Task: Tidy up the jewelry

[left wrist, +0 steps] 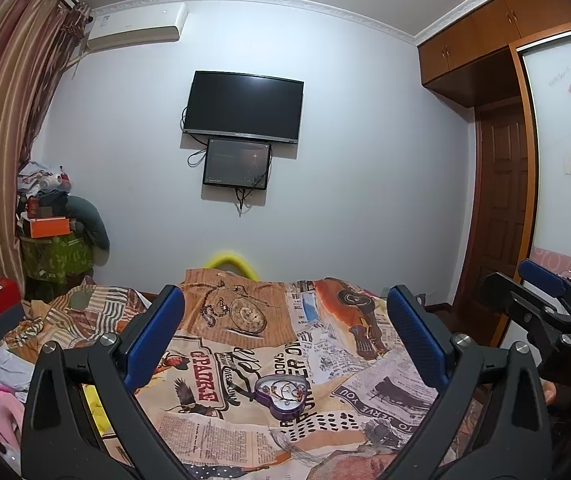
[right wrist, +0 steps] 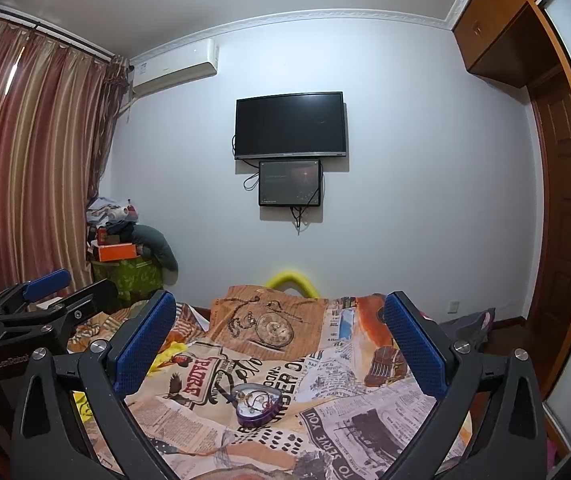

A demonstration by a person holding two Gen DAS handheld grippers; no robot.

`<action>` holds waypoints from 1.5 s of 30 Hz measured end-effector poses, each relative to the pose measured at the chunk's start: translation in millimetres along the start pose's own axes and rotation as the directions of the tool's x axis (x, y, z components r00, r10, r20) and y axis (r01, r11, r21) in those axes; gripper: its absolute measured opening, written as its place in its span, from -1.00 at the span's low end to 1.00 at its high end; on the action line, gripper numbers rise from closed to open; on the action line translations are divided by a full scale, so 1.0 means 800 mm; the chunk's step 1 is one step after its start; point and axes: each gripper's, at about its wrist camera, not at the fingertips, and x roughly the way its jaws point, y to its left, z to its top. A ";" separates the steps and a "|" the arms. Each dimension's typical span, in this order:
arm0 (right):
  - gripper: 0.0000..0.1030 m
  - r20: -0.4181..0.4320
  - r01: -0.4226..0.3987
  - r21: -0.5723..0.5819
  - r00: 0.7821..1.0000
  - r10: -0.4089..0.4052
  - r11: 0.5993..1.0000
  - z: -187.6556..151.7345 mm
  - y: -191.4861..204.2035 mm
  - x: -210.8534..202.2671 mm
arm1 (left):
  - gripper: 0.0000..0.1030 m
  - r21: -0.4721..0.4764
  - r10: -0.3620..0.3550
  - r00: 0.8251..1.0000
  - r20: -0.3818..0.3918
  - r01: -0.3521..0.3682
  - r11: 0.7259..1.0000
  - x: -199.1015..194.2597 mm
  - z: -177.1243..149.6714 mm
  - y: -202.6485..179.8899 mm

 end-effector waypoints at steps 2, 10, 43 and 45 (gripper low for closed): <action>1.00 -0.002 -0.001 0.002 1.000 0.001 1.000 0.001 0.000 -0.001 | 0.97 0.000 0.001 1.000 0.001 -0.001 1.000 0.000 0.000 0.000; 1.00 -0.002 0.002 0.005 1.000 -0.002 1.000 0.001 -0.001 -0.002 | 0.97 0.004 -0.012 1.000 -0.008 0.012 1.000 0.003 -0.001 0.001; 1.00 -0.017 0.012 0.022 1.000 -0.011 1.000 -0.003 -0.007 0.005 | 0.97 -0.001 -0.049 0.998 -0.027 0.049 0.999 0.008 -0.005 0.000; 1.00 -0.019 0.011 0.023 1.000 -0.010 1.000 -0.003 -0.007 0.005 | 0.97 0.003 -0.059 0.998 -0.034 0.060 0.998 0.009 -0.005 -0.001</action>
